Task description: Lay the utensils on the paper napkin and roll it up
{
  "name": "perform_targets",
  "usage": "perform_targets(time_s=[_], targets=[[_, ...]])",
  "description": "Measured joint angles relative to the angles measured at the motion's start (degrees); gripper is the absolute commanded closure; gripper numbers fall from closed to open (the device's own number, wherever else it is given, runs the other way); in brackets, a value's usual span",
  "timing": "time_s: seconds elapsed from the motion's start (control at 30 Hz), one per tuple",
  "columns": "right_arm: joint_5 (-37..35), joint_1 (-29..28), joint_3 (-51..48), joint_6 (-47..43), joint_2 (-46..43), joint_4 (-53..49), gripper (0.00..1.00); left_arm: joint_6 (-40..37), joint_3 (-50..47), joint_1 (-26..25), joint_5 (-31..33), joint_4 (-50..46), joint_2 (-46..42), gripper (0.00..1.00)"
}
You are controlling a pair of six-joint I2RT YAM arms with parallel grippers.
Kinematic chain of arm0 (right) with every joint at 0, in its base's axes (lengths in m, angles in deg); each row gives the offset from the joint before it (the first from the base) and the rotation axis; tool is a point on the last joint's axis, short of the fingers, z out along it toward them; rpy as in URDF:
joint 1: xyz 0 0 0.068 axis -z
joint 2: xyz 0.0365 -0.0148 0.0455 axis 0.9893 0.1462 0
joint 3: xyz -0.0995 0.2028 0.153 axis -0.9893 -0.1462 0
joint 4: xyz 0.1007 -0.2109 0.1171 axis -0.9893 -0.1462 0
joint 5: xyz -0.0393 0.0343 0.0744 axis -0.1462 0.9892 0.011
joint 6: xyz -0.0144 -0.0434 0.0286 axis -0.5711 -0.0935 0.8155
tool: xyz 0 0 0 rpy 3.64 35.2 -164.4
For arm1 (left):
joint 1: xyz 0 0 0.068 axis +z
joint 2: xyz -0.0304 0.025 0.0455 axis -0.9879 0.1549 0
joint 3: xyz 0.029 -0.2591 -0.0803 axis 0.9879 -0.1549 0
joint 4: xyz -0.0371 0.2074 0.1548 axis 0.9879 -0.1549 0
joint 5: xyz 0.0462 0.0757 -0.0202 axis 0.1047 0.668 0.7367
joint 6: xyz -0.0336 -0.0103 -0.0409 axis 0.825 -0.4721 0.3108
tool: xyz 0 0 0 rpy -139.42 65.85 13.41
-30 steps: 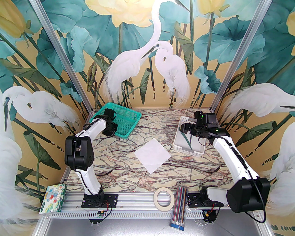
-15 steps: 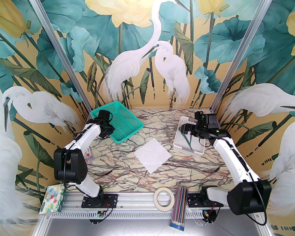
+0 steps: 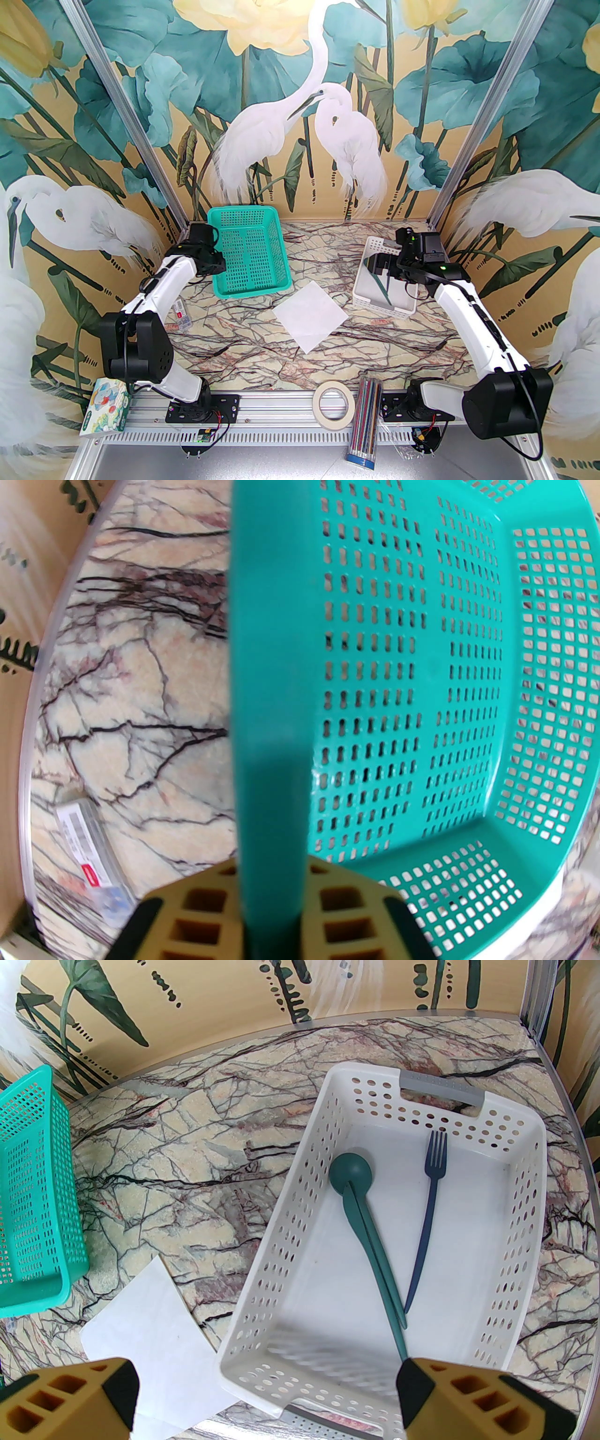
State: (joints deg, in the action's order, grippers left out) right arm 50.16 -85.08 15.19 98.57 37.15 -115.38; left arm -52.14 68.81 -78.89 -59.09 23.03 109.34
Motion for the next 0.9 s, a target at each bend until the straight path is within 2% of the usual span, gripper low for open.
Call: perform_targets(time_s=[0.23, 0.5, 0.53, 0.6, 0.63, 0.9], targets=[[0.0, 0.0, 0.0, -0.9, 0.0, -0.7, 0.01, -7.6, 7.0, 10.3, -10.1, -5.6, 4.9, 1.00], [1.9, 0.0, 0.0, -1.6, 0.1, -0.7, 0.01, -15.4, 11.4, 13.0, -17.7, -10.3, 11.2, 0.97], [2.1, 0.0, 0.0, -1.7, 0.1, -0.7, 0.01, -15.9, 12.1, 13.2, -18.2, -11.1, 12.6, 0.93], [2.3, 0.0, 0.0, -1.9, 0.1, -0.7, 0.01, -16.5, 13.3, 13.4, -19.0, -11.8, 15.1, 0.77], [2.4, 0.0, 0.0, -2.0, 0.1, -0.7, 0.01, -16.7, 13.8, 13.5, -19.2, -12.0, 16.3, 0.65], [2.1, 0.0, 0.0, -1.9, 0.1, -1.1, 0.01, -18.4, 17.7, 13.4, -20.3, -12.4, 20.7, 0.44]])
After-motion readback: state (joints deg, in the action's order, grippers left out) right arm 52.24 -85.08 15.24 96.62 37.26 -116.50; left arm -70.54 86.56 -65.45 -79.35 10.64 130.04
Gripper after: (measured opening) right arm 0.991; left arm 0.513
